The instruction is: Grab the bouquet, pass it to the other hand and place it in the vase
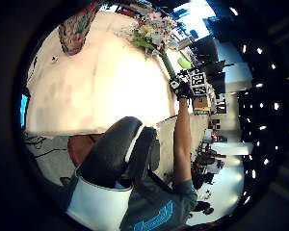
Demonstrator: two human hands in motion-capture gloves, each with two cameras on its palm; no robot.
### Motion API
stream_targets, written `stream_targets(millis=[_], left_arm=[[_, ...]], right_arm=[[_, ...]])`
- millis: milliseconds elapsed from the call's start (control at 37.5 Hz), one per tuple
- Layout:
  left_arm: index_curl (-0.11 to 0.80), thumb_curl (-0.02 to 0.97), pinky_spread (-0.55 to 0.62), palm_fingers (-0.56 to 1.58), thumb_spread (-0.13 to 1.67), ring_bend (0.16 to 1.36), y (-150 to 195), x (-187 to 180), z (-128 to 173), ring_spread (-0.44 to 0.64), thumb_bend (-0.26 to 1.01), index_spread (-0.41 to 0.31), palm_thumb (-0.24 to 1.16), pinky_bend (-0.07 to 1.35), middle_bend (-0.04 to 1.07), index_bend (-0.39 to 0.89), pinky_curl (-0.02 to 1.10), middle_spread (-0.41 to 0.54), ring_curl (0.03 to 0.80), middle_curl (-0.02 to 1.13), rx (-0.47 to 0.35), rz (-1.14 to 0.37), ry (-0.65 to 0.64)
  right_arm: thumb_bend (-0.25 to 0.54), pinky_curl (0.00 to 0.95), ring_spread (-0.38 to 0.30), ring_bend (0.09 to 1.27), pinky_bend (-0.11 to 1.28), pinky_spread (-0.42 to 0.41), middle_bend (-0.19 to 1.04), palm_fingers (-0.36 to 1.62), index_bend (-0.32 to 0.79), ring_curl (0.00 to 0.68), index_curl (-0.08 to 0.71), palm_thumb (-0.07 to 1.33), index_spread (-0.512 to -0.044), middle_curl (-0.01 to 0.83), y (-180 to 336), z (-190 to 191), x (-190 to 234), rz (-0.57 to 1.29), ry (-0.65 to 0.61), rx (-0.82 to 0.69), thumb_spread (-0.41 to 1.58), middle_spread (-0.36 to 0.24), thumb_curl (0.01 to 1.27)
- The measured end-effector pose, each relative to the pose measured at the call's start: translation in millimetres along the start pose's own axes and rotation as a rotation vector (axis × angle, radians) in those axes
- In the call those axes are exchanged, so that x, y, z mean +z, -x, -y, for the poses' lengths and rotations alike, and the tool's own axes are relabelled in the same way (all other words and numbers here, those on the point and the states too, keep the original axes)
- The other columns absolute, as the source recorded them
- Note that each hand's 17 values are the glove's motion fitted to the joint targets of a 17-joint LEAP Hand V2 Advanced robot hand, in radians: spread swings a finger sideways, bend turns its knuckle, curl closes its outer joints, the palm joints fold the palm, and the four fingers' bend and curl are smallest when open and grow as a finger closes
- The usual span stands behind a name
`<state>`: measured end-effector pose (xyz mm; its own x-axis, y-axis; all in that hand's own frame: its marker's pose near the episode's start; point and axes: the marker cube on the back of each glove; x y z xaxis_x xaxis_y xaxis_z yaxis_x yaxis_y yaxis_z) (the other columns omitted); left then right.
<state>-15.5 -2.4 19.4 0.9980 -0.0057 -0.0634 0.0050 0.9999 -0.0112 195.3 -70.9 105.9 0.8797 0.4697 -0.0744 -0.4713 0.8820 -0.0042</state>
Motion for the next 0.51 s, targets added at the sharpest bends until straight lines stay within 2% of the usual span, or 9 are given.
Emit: stream_targets(millis=[53, 160, 320, 373, 453, 507], left_arm=[[0.266, 0.294, 0.42, 0.21, 0.96, 0.55, -0.8, -1.2, -1.7, 0.39, -0.03, -0.068, 0.11, 0.51, 0.19, 0.13, 0.33, 0.131, 0.270, 0.33, -0.001, -0.006, 0.002], [0.267, 0.295, 0.42, 0.21, 0.96, 0.55, -1.3, -2.0, -3.7, 0.39, -0.03, -0.068, 0.11, 0.51, 0.19, 0.13, 0.34, 0.129, 0.271, 0.33, -0.003, -0.010, 0.013], [0.268, 0.295, 0.42, 0.21, 0.96, 0.55, -2.8, -0.7, 0.5, 0.39, -0.03, -0.067, 0.11, 0.51, 0.19, 0.13, 0.34, 0.134, 0.272, 0.33, 0.003, -0.019, 0.004], [0.267, 0.295, 0.42, 0.21, 0.96, 0.55, -5.1, -1.7, 3.6, 0.39, -0.03, -0.067, 0.11, 0.51, 0.19, 0.13, 0.34, 0.134, 0.272, 0.33, 0.009, -0.027, -0.005], [0.267, 0.295, 0.42, 0.21, 0.96, 0.56, -10.1, -4.7, 9.5, 0.39, -0.03, -0.067, 0.11, 0.51, 0.19, 0.13, 0.34, 0.131, 0.273, 0.33, 0.015, -0.047, -0.011], [0.266, 0.295, 0.42, 0.21, 0.96, 0.56, -16.3, -9.6, 14.5, 0.39, -0.03, -0.067, 0.11, 0.51, 0.19, 0.13, 0.34, 0.134, 0.272, 0.33, 0.028, -0.077, -0.016]], right_arm=[[0.035, 0.412, -0.175, 0.65, 0.59, -0.153, 0.32, 1.38, 0.17, 0.435, 0.353, 0.96, -0.273, 0.436, 1.0, 1.5, 2.0, 0.012, -0.006, -0.001, 0.78, -0.163, 0.53], [0.016, 0.438, -0.188, 0.74, 0.61, -0.214, 0.43, 1.41, 0.16, 0.475, 0.364, 0.98, -0.267, 0.484, 2.2, 8.6, 2.5, 0.034, -0.067, 0.000, 0.69, -0.179, 0.57], [-0.026, 0.455, -0.191, 0.89, 0.62, -0.256, 0.56, 1.46, 0.18, 0.528, 0.390, 0.95, -0.261, 0.541, -4.1, -0.4, 3.3, 0.058, -0.010, 0.048, 0.63, -0.175, 0.60], [-0.029, 0.461, -0.190, 0.91, 0.63, -0.264, 0.59, 1.46, 0.19, 0.538, 0.403, 0.94, -0.261, 0.556, -3.6, 0.7, 0.8, 0.111, -0.037, 0.055, 0.62, -0.175, 0.61], [-0.026, 0.468, -0.189, 0.94, 0.65, -0.275, 0.63, 1.45, 0.20, 0.553, 0.422, 0.94, -0.260, 0.575, -1.4, 12.9, -6.6, 0.219, -0.152, 0.054, 0.62, -0.176, 0.63], [-0.026, 0.473, -0.189, 0.95, 0.67, -0.279, 0.65, 1.43, 0.21, 0.559, 0.434, 0.94, -0.255, 0.584, 6.1, 9.7, -14.9, 0.362, -0.151, 0.032, 0.61, -0.175, 0.64]])
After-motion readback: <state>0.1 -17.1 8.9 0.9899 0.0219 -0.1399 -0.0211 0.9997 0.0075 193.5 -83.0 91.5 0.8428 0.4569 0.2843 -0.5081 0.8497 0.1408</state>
